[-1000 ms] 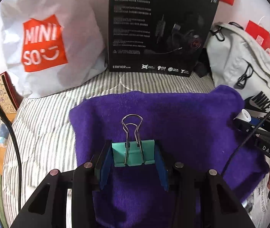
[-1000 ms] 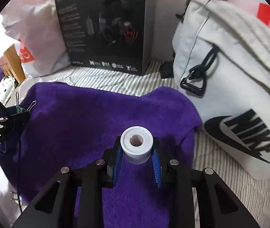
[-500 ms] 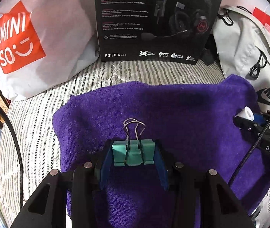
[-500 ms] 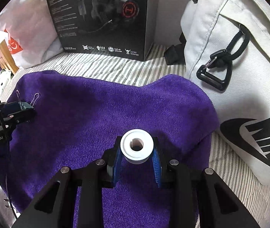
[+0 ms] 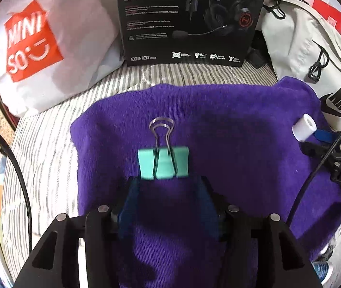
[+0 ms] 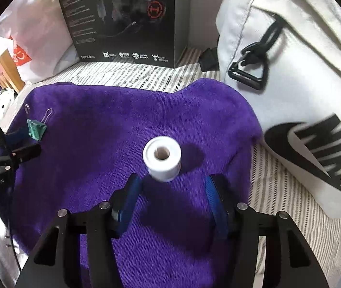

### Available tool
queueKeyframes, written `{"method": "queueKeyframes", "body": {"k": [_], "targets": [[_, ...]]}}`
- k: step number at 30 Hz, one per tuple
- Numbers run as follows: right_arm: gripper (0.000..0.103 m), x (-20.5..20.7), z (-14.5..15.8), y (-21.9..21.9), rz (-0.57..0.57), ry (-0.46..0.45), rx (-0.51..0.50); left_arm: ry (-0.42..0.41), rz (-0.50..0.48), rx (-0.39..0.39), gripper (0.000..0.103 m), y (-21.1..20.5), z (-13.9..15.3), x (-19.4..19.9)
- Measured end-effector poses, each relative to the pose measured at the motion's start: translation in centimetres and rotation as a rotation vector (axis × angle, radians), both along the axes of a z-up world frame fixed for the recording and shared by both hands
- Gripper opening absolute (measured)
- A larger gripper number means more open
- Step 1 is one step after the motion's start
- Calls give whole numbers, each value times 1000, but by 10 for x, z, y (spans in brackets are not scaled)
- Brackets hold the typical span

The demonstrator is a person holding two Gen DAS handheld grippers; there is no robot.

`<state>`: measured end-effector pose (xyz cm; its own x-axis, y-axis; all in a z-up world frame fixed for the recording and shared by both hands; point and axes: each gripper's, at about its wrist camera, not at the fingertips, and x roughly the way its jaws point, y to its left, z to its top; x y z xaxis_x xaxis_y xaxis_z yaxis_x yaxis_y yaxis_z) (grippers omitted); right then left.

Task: Organize rigid objects
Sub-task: 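Grasp the white charger with the left gripper while the right grasps the clear cup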

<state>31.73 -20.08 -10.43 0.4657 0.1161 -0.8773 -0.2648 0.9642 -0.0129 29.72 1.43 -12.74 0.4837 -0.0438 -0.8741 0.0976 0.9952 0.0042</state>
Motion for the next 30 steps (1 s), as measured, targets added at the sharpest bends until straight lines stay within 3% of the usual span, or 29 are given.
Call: {"method": "queueKeyframes", "body": {"k": [5, 14, 22, 30], "targets": [[56, -38, 17, -4, -4, -31, 0, -32, 21, -45, 49, 2, 10, -25], [56, -133, 48, -17, -23, -102, 105, -88, -6, -29, 49, -7, 38, -95], [57, -198, 37, -23, -78, -111, 142, -80, -7, -56, 49, -15, 33, -156], [57, -225, 23, -40, -120, -113, 234, -58, -22, -76, 49, -37, 19, -160]]}}
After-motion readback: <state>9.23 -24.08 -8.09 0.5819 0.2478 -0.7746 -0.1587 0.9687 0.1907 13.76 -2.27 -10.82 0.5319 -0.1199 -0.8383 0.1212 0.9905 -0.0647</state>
